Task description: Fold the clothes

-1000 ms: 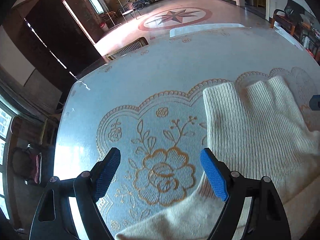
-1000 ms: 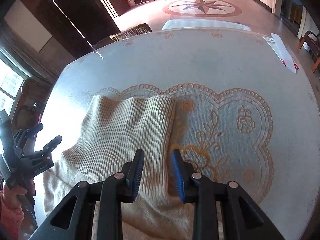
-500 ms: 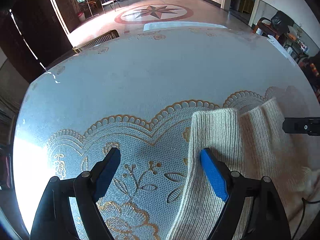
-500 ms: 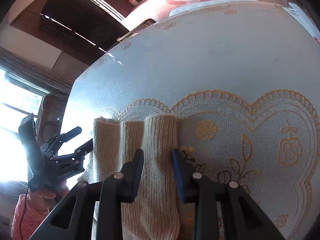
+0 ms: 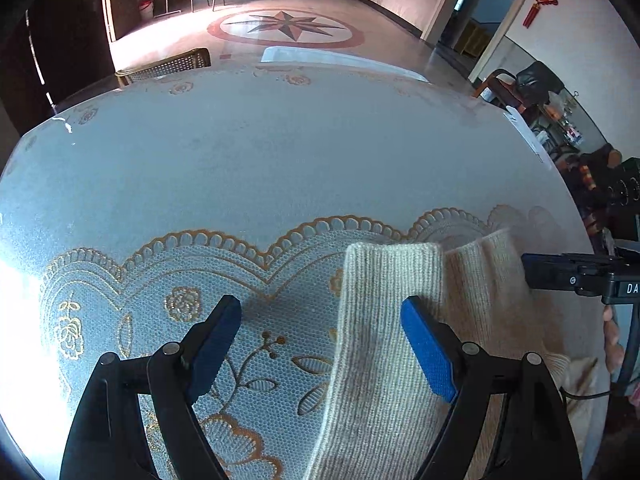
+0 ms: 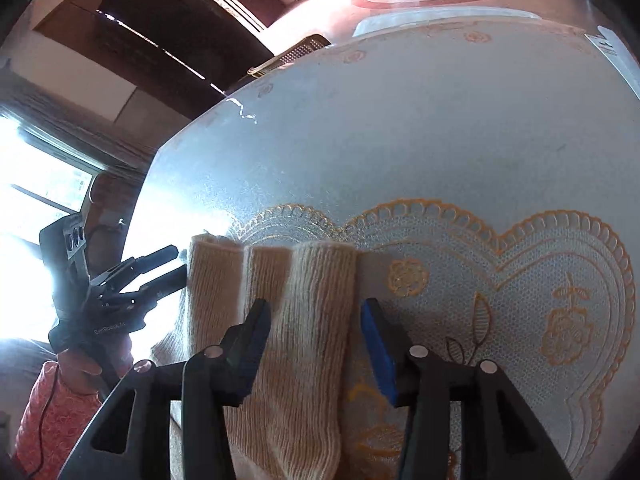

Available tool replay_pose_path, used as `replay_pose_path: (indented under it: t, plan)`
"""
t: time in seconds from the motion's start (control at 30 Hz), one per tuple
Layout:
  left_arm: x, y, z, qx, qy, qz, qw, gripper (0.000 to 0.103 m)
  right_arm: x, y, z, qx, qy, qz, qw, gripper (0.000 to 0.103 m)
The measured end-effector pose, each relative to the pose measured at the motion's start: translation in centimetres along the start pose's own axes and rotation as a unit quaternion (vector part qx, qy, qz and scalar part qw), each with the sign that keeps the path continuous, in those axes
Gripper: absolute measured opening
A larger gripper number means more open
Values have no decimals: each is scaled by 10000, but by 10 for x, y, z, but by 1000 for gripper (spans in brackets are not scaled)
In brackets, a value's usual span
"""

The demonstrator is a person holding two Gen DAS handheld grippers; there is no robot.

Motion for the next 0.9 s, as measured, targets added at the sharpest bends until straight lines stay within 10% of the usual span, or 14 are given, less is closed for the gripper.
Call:
replay_pose_path:
  t: [0.2,0.27,0.33,0.5,0.9]
  plan:
    - [-16,-6,11,-597,-507,-1,9969,84,-1,6,-5,277,358,-12,9990,55]
    - [-19,-8,14,-571,-540,52,9969,84,-3,7,-5,421,716,7,9965,45]
    - [-21,-13,14,-464,-533,96,9975,81,-9,-2,-8,575,1140,-38,9918,5]
    - [-10,-20,-4,-402,-887,310,9948,65,-12,-1,-3,439,896,-13,9950,5]
    - [-24,-24,-15,-222,-871,122,9959,83,4,7,2,28,39,4,10000,36]
Point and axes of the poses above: each gripper's, at about its wrist camera, not at the fingertips, and x roughly against the way its jaws point, z to its right, y to its underside, the point moved 10 cm from there along -x, roughly the way its jaws point, and after that the axes turned 6 degrees about y, right-handed, at the moved point
